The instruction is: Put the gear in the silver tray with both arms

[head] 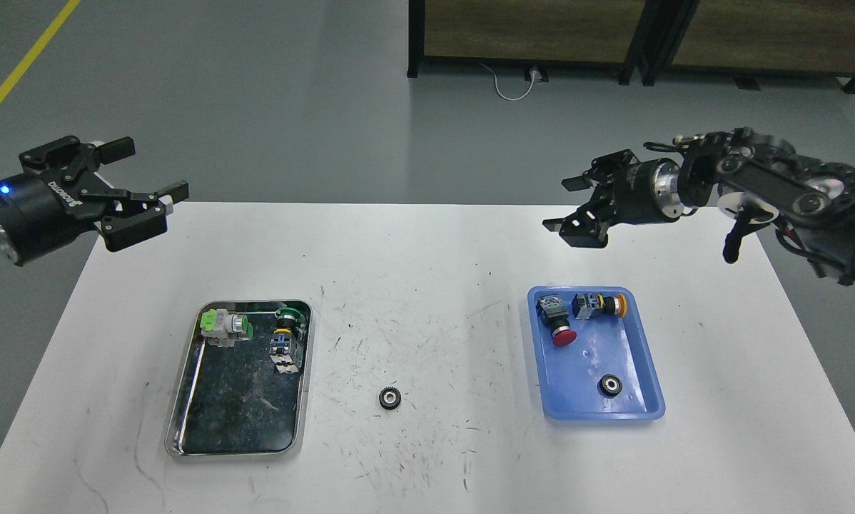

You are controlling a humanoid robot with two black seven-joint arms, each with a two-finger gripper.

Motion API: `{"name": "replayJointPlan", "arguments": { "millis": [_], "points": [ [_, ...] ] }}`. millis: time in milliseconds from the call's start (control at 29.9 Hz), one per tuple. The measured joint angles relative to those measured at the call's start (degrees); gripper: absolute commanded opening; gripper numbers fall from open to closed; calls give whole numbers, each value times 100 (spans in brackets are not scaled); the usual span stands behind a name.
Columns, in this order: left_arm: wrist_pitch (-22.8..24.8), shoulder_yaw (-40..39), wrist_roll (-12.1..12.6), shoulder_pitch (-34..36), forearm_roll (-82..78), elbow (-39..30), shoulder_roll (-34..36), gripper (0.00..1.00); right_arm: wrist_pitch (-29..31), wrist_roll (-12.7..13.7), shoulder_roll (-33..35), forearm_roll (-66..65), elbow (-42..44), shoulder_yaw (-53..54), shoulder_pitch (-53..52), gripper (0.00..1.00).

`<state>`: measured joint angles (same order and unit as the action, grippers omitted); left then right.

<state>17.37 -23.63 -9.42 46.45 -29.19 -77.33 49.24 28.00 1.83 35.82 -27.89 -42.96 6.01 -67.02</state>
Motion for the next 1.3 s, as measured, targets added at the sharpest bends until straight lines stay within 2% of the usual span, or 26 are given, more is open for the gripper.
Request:
{"name": "replayJointPlan", "arguments": {
  "millis": [201,535,702,936,1304],
  "points": [
    [-411,577,42,-196,-833,-74,-1063,98,0,-6,498,232,-4,473,-47,77],
    [-639,1835,4,-159,-1552,163,-1793,98,0,-23,632,249,14,506,-100,77],
    [-701,2200,14,-103,-1632,633,-2397,98,0,-25,670,249,16,506,-94,77],
    [-724,2350,60,-43,-1605,1487,-3185,98,0,-34,736,249,16,506,-87,77],
    [-864,2355,-23,-411,-1657,1918,-3576,97,0,-42,736,249,17,506,-26,77]
  ]
}}
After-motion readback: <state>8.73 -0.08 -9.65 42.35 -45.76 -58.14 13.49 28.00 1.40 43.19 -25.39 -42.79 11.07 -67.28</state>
